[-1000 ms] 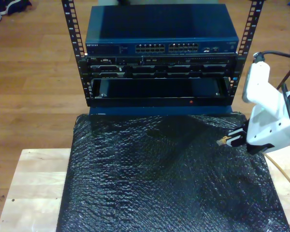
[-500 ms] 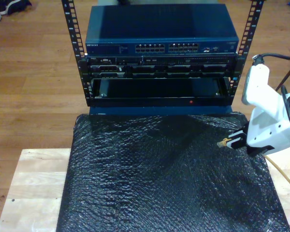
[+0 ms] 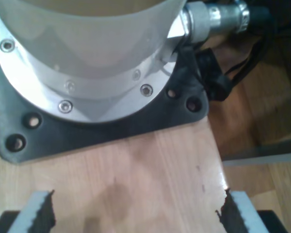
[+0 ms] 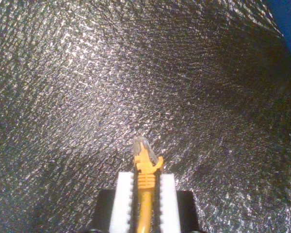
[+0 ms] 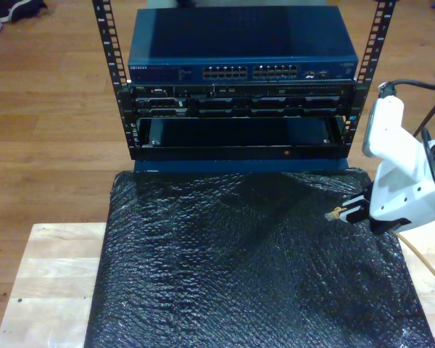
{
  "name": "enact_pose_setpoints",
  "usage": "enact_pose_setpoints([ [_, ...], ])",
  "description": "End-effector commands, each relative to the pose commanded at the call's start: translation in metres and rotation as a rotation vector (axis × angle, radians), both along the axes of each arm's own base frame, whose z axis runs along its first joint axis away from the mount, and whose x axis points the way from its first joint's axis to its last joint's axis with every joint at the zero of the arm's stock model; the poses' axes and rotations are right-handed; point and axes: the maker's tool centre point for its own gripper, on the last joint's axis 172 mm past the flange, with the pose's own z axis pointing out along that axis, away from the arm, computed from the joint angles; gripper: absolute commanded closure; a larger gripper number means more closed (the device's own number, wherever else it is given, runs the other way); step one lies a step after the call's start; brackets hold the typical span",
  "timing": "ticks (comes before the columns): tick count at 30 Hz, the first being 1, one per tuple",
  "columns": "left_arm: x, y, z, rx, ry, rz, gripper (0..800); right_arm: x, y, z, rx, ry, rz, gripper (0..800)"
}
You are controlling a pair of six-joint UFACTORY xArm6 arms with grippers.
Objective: Grab the cable and plug it in
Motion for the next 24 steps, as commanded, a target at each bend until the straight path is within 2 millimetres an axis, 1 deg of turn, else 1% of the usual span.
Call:
enact_pose_setpoints([
  [5,-0.0020,-0.0055,-0.0040,-0.015,-0.003,-0.002,0,0.0005,0.0002,-0.0003,-0.001,-0.001,0.000,800],
  [9,-0.0002,-0.0024,-0.0093,0.003,-0.021,-0.013,0,0.0017,0.0000,0.0009,0.000,-0.005,-0.002,800],
  [14,-0.0021,-0.0036,-0.0103,-0.003,-0.020,-0.002,0,0.0048,0.0008,0.0074,0.001,-0.019,-0.002,800],
  [24,-0.0022,-0.0040,-0.0105,-0.005,-0.020,-0.002,0,0.0049,0.0018,0.0093,0.000,-0.028,0.006,800],
])
